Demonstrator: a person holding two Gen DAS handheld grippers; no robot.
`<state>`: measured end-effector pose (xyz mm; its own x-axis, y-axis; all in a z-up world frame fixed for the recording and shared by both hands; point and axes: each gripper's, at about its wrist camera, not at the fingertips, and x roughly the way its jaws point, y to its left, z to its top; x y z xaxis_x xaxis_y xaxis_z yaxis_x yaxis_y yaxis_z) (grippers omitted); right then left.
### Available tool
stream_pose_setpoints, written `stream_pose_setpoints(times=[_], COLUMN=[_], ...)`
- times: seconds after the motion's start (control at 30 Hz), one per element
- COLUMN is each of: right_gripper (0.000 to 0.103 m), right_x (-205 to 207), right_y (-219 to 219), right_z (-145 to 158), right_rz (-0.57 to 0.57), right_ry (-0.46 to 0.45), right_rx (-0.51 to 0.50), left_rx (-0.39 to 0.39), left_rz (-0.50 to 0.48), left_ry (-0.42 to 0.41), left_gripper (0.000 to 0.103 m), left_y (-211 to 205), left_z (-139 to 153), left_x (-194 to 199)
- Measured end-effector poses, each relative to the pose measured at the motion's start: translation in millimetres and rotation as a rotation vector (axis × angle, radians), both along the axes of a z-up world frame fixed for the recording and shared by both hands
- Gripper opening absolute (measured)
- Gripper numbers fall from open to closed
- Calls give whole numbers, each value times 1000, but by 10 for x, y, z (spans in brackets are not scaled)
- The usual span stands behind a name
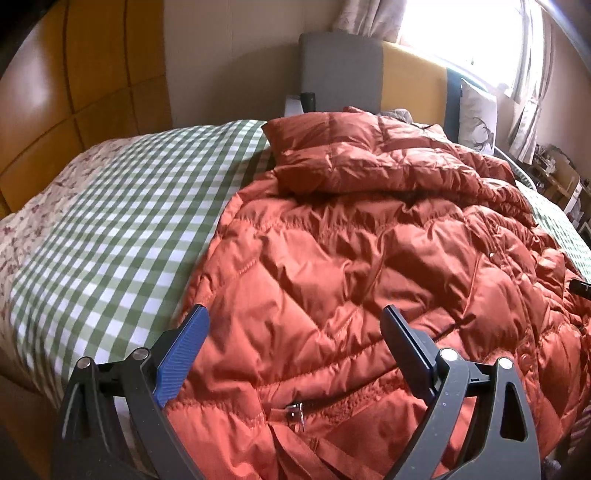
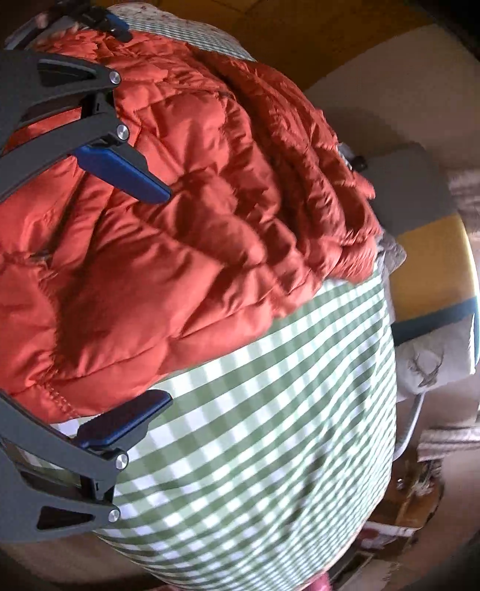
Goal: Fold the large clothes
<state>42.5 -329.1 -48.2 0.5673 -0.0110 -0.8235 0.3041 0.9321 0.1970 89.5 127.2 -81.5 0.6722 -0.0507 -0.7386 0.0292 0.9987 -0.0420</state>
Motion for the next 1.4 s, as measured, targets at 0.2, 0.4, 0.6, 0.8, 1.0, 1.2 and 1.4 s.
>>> stream_pose_setpoints(times=[0.2,0.4,0.6,0.8,1.0,1.2,1.4], right_gripper=[101,101,101,74,15,17,64], right_x=[-57,-200,-470,-705,-769,-845,-645], right_y=[-11,-145,-167,-174,92,26,-215], right_z=[-25,-3,20,-158,62,-19,371], right_rz=[8,-12,85,117,242,275,176], right_ry=[5,-3,19,19,4,78,-23], right_rx=[-5,31,26,136,31,12,25], left_rx=[-40,-112,-140,-251,-237,-203,-249], left_rz=[-7,-15,23,18,-121,-182,-126], left_ry=[-2,17,77,174,150,216,81], left_gripper=[92,92,92,74,13,16,70], left_y=[109,304,588,739,614,607,789], left_z=[-22,21,-27,-272,-184,-187,242], left_x=[-78,-171,-380,-485,-585,-748,-549])
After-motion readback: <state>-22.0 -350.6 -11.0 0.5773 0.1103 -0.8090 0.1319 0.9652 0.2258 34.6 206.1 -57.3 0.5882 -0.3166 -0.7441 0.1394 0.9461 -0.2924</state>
